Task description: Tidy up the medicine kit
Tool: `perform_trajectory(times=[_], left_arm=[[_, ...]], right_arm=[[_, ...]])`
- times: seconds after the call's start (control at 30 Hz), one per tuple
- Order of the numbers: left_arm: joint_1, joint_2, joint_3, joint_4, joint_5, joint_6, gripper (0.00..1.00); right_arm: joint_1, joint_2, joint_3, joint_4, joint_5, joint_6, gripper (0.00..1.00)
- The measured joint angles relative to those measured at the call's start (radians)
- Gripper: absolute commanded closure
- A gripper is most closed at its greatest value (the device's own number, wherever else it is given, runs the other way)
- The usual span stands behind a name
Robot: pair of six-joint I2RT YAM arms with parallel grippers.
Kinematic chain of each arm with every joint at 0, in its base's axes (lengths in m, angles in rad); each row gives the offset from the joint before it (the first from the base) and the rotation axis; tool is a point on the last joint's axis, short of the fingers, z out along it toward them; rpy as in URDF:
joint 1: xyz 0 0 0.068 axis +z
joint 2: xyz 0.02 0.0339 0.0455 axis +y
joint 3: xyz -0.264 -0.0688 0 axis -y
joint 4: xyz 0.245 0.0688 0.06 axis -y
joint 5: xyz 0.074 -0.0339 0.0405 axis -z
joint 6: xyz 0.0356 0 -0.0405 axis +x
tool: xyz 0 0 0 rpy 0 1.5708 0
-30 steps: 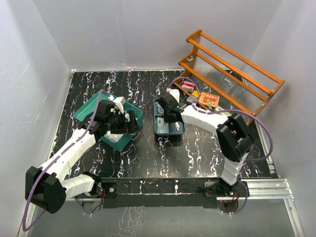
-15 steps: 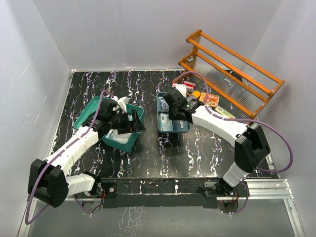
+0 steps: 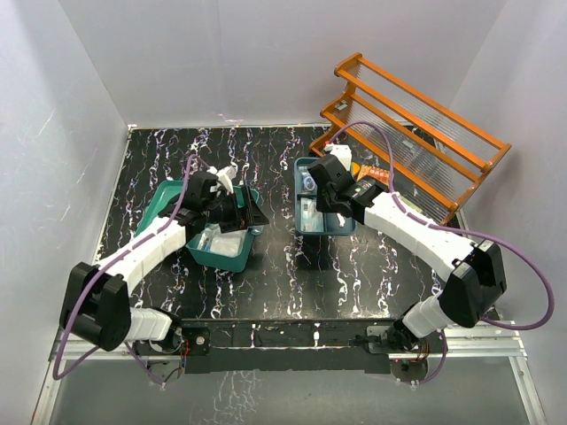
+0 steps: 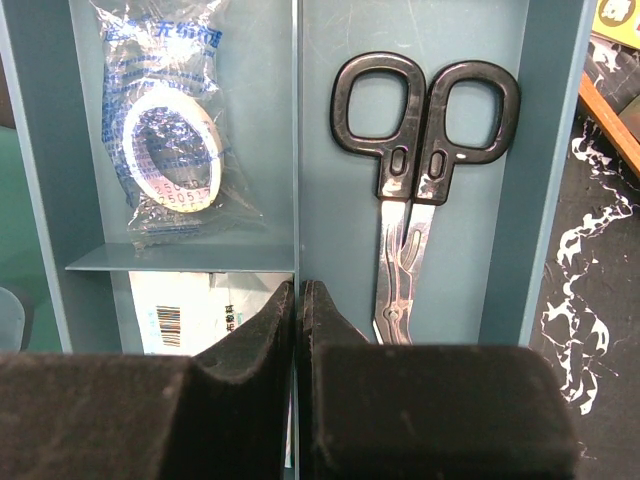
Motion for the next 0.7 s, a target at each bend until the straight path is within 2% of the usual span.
perform_trajectory(times=[0.5, 0.7], left_arm=[[-0.076, 0.201, 0.09, 0.177, 0.023, -0.073, 0.23], [-0.092, 0.22, 0.153, 0.141, -0.023, -0.056, 0.24]], right_arm=[[-0.004, -0.014, 0.0, -0.016, 0.022, -0.013, 1.0], [-0.006, -0.019, 0.0, -0.034, 0.019, -0.014, 1.0]])
